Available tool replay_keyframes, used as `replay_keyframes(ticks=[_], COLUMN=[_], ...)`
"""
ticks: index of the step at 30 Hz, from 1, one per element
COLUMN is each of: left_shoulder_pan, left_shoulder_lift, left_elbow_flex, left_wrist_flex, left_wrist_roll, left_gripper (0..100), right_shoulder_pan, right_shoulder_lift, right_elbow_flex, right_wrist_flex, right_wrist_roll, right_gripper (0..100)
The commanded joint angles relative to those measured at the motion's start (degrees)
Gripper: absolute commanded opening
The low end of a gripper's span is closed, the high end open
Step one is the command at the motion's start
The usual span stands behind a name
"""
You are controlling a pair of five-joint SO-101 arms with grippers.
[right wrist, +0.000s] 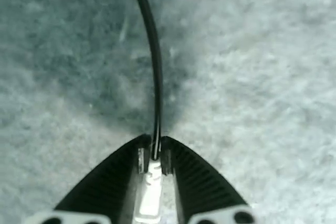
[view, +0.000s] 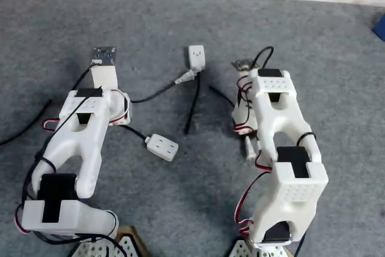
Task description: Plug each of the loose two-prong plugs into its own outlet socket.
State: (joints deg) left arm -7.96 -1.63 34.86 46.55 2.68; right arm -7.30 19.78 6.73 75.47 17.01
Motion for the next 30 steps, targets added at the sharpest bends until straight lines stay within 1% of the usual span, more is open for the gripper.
replay_keyframes(ticks=[1,7,12,17,30], left_shoulder_pan=[0.92,0.92,0.84,0.84,0.84], left_shoulder_lift=[-0.22,-0.22,-0.22,-0.22,-0.22], left_elbow_flex=[-0.22,-0.22,-0.31,-0.31,-0.31], left_wrist_flex=[-0.79,-0.79,-0.79,-0.79,-0.79], left_wrist_roll=[-0.62,-0.62,-0.62,-0.62,-0.62], left_gripper=[18,18,18,18,18], right_shoulder_pan=[0.04,-0.04,-0.04,-0.04,-0.04], right_shoulder_lift=[-0.57,-0.66,-0.57,-0.57,-0.66], right_elbow_flex=[-2.07,-2.42,-2.07,-1.89,2.51], right_wrist_flex=[1.19,6.20,6.73,6.73,7.08], right_wrist_roll=[0.44,0.35,0.09,0.00,0.35], right_gripper=[0.9,1.0,1.6,11.1,11.3])
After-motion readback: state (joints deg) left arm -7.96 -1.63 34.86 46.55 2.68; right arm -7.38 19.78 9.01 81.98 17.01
